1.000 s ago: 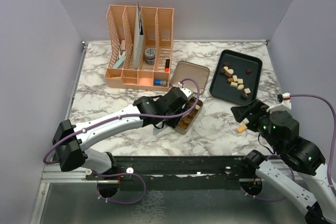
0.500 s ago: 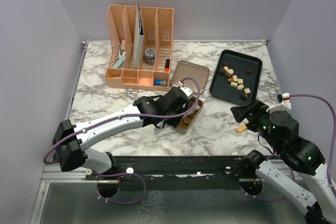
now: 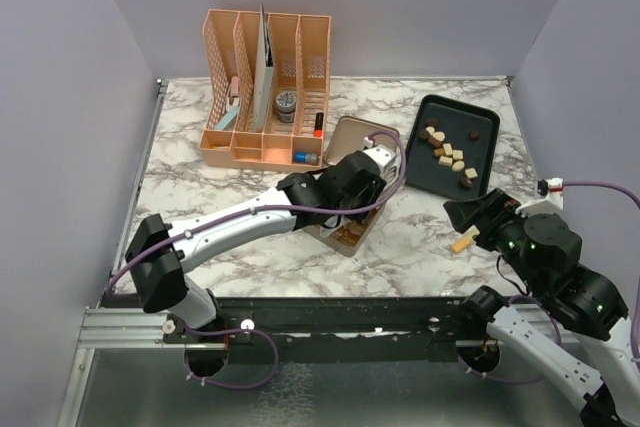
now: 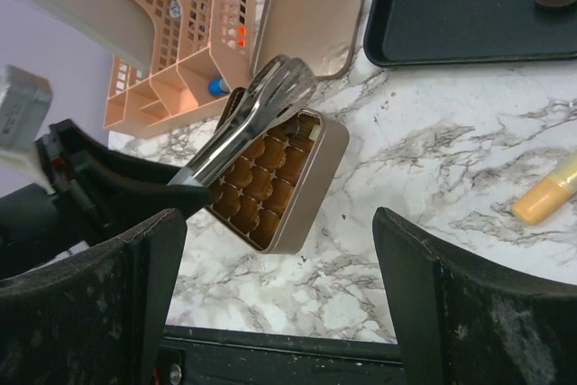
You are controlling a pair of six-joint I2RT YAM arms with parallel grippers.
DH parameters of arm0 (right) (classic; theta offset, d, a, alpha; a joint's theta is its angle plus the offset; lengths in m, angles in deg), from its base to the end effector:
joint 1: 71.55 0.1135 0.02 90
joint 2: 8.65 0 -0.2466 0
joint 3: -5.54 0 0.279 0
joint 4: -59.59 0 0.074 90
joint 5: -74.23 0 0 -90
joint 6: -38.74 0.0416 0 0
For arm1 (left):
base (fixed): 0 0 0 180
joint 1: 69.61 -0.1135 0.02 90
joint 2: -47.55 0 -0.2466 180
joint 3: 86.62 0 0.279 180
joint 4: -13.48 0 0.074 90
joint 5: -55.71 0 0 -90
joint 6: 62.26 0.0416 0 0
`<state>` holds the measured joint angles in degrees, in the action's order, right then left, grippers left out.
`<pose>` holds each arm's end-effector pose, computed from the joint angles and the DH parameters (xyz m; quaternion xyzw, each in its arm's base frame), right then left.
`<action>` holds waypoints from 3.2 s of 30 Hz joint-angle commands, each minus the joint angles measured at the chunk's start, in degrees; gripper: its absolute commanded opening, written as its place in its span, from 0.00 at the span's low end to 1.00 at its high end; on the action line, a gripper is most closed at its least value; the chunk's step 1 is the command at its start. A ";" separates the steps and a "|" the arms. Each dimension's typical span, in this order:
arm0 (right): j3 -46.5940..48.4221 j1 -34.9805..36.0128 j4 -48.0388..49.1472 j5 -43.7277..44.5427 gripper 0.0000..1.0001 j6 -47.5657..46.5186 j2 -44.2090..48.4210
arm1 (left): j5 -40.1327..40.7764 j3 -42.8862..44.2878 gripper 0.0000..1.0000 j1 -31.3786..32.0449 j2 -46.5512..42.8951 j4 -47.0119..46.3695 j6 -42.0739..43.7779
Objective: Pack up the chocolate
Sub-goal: Place the fake chocolate in the packing box, then pick up the fake chocolate from the plate.
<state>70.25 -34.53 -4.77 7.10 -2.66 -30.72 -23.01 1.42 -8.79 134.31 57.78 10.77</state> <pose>0.0904 0.0479 0.3536 0.1925 0.7959 0.2534 0.5151 0.1870 -0.3181 0.2876 0.3045 0.8613 -0.1789 0.3653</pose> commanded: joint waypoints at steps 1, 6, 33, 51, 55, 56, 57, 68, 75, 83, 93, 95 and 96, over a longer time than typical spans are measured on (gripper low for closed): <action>2.73 -0.18 0.50 1.16 0.89 -0.41 1.10 | 1.59 4.77 0.43 -0.17 5.19 -9.10 3.43; 4.47 -0.19 -0.17 1.98 0.89 -0.74 2.25 | -0.12 10.27 0.43 -0.17 12.42 -13.58 5.08; 6.33 -0.19 -2.11 2.18 0.89 0.00 5.00 | -4.17 31.26 0.48 2.52 39.69 -19.13 7.63; 6.01 -0.19 -2.07 2.26 0.89 0.63 5.63 | -2.66 38.42 0.51 3.25 47.98 -18.52 8.78; 6.36 -0.19 -1.96 2.38 0.89 0.28 5.29 | -2.37 39.27 0.51 3.26 48.98 -18.52 9.12; 6.40 -0.19 -1.94 2.47 0.89 0.23 5.14 | -2.21 39.46 0.51 3.33 49.22 -18.45 9.19; 6.49 -0.19 -1.93 2.52 0.89 0.19 5.17 | -2.16 39.62 0.51 3.33 49.48 -18.46 9.28; 6.17 -0.16 -2.02 2.79 0.89 0.25 5.30 | -0.65 38.71 0.37 3.34 48.12 -17.66 9.68; 4.92 -0.19 -1.55 2.51 0.89 0.44 5.28 | 0.39 34.89 0.36 3.27 43.85 -17.73 9.09; 3.94 -0.19 -1.96 2.57 0.89 0.66 5.50 | 0.54 30.20 0.35 2.61 37.91 -17.93 7.49; 2.51 -0.14 -3.47 2.26 0.89 1.08 5.20 | -0.85 25.37 0.35 0.74 30.74 -15.78 4.70; 2.36 -0.18 -3.65 2.12 0.89 1.07 4.88 | -0.68 24.61 0.35 0.39 29.28 -14.86 4.55; 2.32 -0.19 -3.64 1.98 0.89 1.10 4.66 | -0.48 24.20 0.35 0.17 28.39 -14.26 4.37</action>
<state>73.27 -34.53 -6.22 8.39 -2.00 -25.71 -23.81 27.23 -7.70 168.21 42.29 16.67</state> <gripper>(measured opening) 0.888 0.429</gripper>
